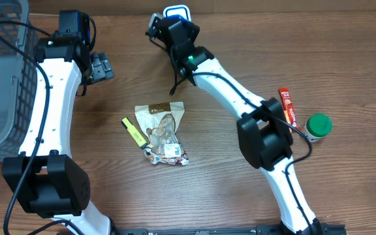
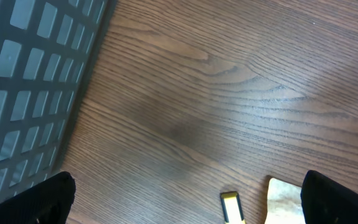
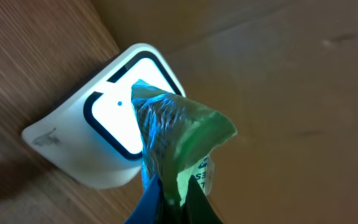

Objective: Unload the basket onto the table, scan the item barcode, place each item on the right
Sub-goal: 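Carry the teal packet right and set it down near the orange packet, then raise the right gripper and move it left over the PanTree bag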

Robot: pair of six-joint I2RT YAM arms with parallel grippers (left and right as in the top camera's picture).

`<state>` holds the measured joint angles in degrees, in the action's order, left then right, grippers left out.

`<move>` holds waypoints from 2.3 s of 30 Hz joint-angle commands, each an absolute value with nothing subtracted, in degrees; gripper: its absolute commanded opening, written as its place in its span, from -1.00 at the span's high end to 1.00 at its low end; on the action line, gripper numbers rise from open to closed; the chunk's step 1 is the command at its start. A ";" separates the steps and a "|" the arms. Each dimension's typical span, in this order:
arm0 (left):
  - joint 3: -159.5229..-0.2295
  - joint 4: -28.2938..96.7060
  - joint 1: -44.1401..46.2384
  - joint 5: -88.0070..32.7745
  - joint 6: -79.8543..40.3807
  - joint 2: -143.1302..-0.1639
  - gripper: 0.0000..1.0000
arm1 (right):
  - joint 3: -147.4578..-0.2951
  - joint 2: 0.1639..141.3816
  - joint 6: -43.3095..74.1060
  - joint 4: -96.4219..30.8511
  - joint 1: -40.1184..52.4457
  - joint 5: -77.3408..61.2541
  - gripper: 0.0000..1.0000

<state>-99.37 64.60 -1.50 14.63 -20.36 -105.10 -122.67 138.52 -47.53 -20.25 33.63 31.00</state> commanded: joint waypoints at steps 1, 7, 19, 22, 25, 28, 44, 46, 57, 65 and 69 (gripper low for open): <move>-99.85 64.49 -1.10 15.16 -19.27 -104.90 -1.00 | -123.74 126.89 -38.98 -24.10 32.93 30.76 0.91; -99.85 64.47 -1.08 15.14 -19.27 -104.90 -1.00 | -123.74 119.52 -23.99 -50.43 29.54 24.62 0.89; -99.85 64.49 -1.08 15.16 -19.27 -104.90 -1.00 | -118.54 119.70 -20.58 -89.54 14.70 -6.76 0.93; -99.85 64.47 -1.08 15.16 -19.27 -104.90 -1.00 | -114.13 119.70 -20.60 -89.12 11.79 -8.97 0.93; -99.85 64.49 -1.08 15.16 -19.27 -104.90 -1.00 | -108.05 119.70 -20.82 -85.89 9.65 -9.08 0.92; -99.85 64.49 -1.10 15.16 -19.27 -104.90 -1.00 | -101.91 119.70 -20.78 -80.90 8.21 -8.62 0.92; -99.85 64.49 -1.08 15.16 -19.27 -104.90 -1.00 | -97.47 119.68 8.10 -63.64 9.26 -8.03 0.00; -99.85 64.49 -1.08 15.16 -19.27 -104.90 -1.00 | -97.45 119.68 9.80 -62.70 10.59 -9.52 0.03; -99.85 64.47 -1.08 15.16 -19.27 -104.90 -1.00 | -93.01 119.70 28.53 -56.18 23.46 4.69 0.31; -99.85 64.47 -1.10 15.16 -19.27 -104.90 -1.00 | -85.69 119.70 28.53 -54.74 23.64 5.10 0.28; -99.85 64.47 -1.04 15.14 -19.27 -104.90 -1.00 | -85.49 119.70 28.51 -59.11 23.05 6.00 0.24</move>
<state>-99.37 64.69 -1.50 14.63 -20.36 -105.10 -86.13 120.49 27.86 -57.65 23.92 4.25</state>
